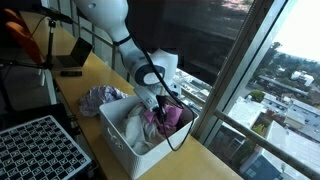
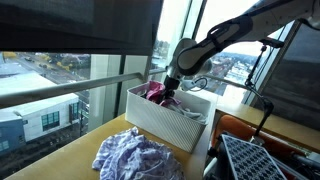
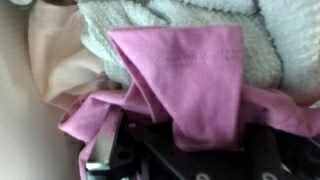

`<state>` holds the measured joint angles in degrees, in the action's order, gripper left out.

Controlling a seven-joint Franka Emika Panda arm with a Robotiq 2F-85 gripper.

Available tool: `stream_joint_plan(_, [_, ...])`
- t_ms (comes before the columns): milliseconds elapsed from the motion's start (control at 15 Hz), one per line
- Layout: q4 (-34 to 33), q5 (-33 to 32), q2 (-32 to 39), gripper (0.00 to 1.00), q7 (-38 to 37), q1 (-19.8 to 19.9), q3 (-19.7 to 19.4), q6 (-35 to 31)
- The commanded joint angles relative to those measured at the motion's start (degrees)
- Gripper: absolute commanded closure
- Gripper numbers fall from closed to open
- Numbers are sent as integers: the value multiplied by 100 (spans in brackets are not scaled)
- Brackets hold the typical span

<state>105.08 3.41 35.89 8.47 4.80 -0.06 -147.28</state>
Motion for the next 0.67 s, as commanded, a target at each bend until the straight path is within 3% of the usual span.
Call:
stream_joint_plan(0, [142,-76,-670,100,-63,11,-3,179])
stream_joint_plan(333, [114,-82,-1594,100,-145,-187,84,324])
stream_joint_plan(600, [64,-291,-2086,100,-396,-647,222,472])
